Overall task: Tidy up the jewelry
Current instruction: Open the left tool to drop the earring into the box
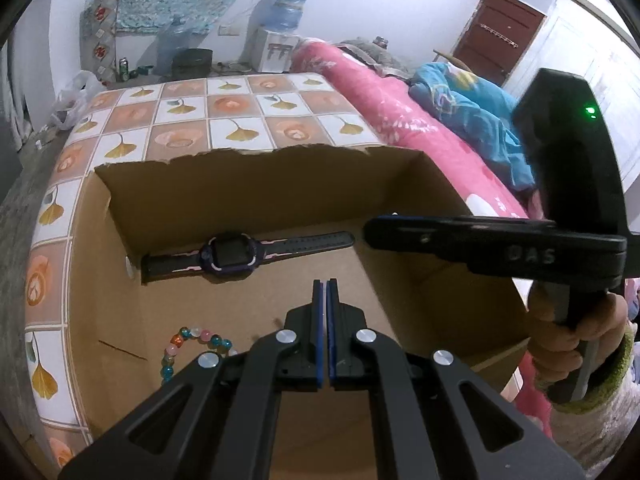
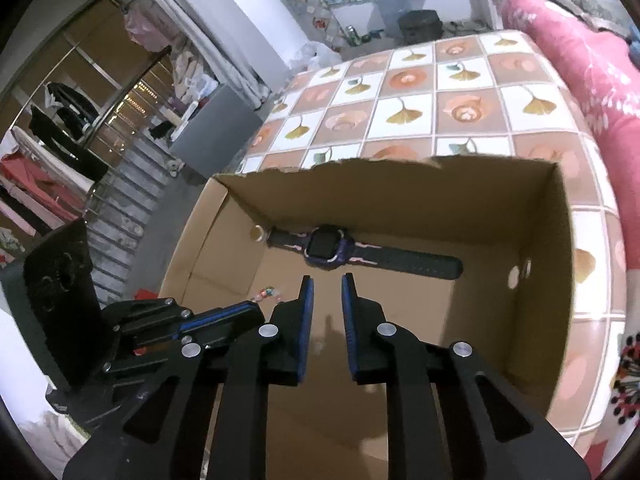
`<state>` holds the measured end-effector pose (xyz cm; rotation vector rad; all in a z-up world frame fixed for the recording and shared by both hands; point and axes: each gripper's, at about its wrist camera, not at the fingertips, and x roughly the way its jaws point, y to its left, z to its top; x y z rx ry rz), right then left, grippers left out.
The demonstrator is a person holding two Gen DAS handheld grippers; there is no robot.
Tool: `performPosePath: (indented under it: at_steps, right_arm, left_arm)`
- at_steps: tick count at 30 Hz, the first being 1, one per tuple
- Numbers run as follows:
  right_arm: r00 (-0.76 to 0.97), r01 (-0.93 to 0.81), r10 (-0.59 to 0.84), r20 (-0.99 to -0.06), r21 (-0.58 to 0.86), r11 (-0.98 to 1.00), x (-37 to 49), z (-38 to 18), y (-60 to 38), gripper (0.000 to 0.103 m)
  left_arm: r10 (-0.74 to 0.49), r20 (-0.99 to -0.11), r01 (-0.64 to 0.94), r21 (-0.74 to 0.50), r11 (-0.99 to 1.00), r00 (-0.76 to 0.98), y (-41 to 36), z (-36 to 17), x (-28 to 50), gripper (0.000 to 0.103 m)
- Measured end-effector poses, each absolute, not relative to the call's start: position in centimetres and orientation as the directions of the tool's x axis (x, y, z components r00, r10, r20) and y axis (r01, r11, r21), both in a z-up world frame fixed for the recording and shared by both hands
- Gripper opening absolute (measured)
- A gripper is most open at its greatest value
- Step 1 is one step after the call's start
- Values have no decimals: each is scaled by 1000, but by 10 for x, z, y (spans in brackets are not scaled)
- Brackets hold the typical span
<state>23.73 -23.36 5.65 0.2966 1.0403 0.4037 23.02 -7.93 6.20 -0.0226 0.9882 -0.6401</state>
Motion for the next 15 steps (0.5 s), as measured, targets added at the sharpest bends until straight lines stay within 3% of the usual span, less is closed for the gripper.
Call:
performPosePath:
  at_steps: [15]
  right_arm:
    - [562, -201, 406, -721, 357, 912, 199, 102, -248, 28]
  left_arm:
    - [-536, -692, 509, -276, 815, 484, -57, 99, 192, 2]
